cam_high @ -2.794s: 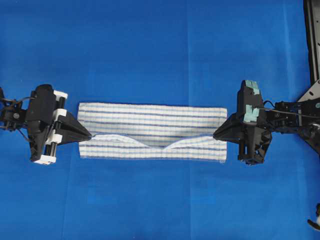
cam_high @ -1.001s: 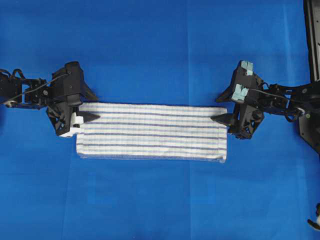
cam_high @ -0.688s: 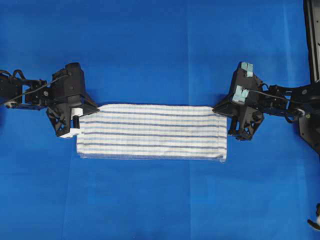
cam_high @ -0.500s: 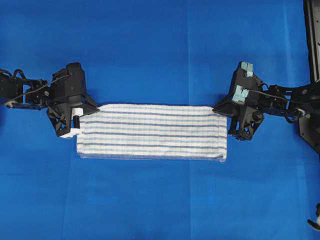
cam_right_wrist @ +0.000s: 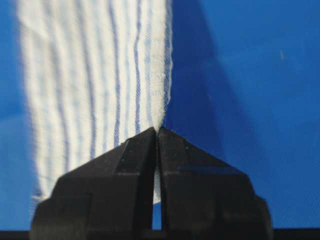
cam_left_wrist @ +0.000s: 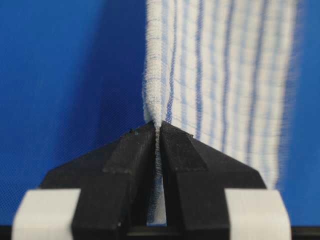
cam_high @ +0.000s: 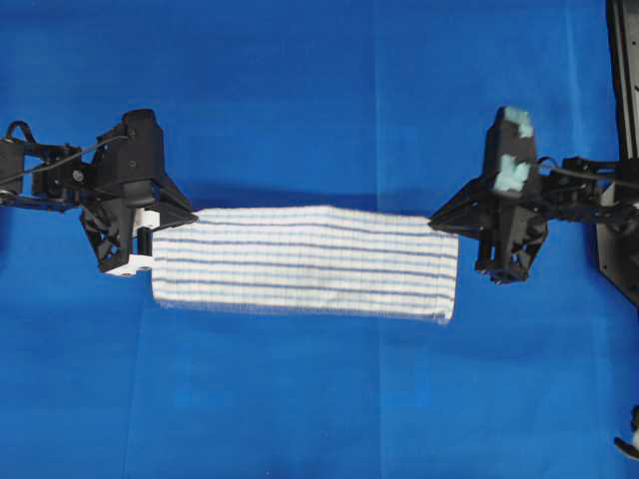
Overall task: Fold the blue towel.
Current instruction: 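Lift the strip and rotate it vertical, right gripper moving to the top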
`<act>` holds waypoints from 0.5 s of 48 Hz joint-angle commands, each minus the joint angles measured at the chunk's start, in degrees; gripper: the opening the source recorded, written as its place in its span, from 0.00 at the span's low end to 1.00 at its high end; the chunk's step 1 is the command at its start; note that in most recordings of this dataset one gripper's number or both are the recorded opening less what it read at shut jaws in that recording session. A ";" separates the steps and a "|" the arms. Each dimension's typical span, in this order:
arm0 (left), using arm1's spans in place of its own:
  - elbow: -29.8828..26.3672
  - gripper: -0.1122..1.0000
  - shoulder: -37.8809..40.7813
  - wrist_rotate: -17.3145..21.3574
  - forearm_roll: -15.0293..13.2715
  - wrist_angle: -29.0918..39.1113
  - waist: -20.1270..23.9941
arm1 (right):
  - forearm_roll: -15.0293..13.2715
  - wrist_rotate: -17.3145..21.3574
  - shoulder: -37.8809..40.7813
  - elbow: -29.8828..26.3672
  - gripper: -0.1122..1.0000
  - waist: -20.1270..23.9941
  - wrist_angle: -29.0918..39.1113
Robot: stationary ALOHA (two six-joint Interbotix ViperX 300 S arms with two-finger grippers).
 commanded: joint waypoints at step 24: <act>-6.77 0.12 0.97 -14.68 -0.09 -4.04 -7.03 | -5.71 -0.18 2.11 -7.65 0.11 -11.51 1.05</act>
